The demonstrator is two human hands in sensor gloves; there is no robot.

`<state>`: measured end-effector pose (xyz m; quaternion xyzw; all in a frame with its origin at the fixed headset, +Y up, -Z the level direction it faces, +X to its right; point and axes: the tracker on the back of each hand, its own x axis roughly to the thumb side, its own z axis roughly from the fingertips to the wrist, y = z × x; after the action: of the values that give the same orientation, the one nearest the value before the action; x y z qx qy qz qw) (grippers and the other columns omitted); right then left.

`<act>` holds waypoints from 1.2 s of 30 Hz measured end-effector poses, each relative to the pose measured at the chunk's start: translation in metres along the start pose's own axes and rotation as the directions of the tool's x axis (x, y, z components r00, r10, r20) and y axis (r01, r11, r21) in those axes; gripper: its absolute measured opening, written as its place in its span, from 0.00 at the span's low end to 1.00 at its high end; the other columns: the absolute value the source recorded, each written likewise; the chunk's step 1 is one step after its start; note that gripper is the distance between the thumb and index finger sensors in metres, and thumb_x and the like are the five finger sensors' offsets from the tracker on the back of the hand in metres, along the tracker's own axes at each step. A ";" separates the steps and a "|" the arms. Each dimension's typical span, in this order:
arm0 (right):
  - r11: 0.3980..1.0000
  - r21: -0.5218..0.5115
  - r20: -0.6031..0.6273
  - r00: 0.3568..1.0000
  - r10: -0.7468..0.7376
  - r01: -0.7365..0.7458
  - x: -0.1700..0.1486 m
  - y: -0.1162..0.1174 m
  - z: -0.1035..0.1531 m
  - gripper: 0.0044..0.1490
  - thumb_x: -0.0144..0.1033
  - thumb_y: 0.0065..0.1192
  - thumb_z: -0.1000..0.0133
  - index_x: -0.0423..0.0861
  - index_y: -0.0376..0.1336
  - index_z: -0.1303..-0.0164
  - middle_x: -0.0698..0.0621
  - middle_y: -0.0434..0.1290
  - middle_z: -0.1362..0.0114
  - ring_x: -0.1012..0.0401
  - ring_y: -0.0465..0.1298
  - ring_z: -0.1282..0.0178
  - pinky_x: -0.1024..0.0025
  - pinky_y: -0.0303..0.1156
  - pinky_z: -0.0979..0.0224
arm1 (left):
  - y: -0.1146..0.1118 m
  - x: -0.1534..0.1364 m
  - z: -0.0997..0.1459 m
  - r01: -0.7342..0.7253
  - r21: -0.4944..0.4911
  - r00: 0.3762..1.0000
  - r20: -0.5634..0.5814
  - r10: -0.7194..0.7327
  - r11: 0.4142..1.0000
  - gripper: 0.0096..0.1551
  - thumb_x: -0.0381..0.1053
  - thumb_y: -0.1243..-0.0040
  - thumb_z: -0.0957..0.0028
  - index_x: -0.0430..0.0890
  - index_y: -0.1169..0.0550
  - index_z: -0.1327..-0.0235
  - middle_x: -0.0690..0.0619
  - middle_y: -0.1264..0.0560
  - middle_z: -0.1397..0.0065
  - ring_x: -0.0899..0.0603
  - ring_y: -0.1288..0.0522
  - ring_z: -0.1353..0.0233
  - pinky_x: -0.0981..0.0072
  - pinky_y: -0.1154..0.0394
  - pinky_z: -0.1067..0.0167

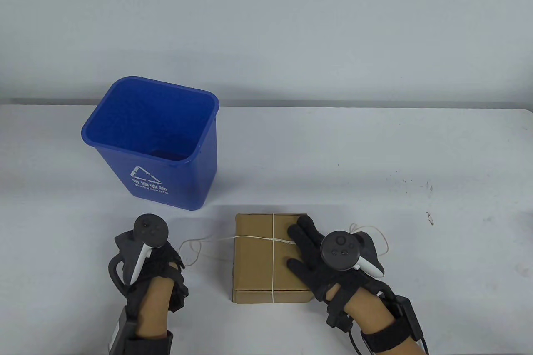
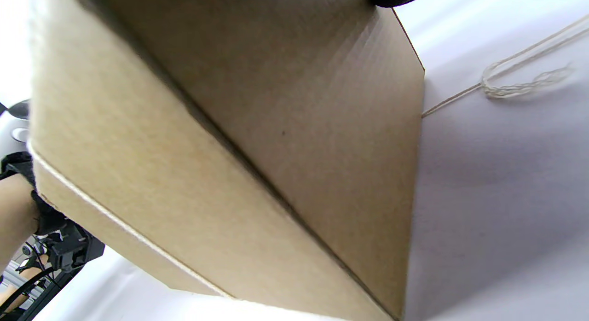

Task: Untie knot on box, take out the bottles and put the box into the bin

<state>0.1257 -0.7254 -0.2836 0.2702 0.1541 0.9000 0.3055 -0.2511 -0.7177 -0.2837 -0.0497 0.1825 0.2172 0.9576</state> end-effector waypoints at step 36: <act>1.000 -0.001 0.001 1.000 -0.001 0.001 0.000 0.000 -0.001 0.50 0.59 0.41 0.43 0.48 0.31 0.20 0.49 0.21 0.19 0.28 0.44 0.21 0.27 0.44 0.28 | -0.002 0.039 0.022 -0.108 0.112 0.915 0.399 0.054 0.988 0.23 0.48 0.34 0.48 0.40 0.17 0.43 0.41 0.32 0.23 0.23 0.44 0.19 0.22 0.47 0.29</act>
<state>0.1252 -0.7253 -0.2839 0.2702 0.1538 0.8997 0.3063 -0.2108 -0.7000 -0.2777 0.0660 0.0014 0.2498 0.9661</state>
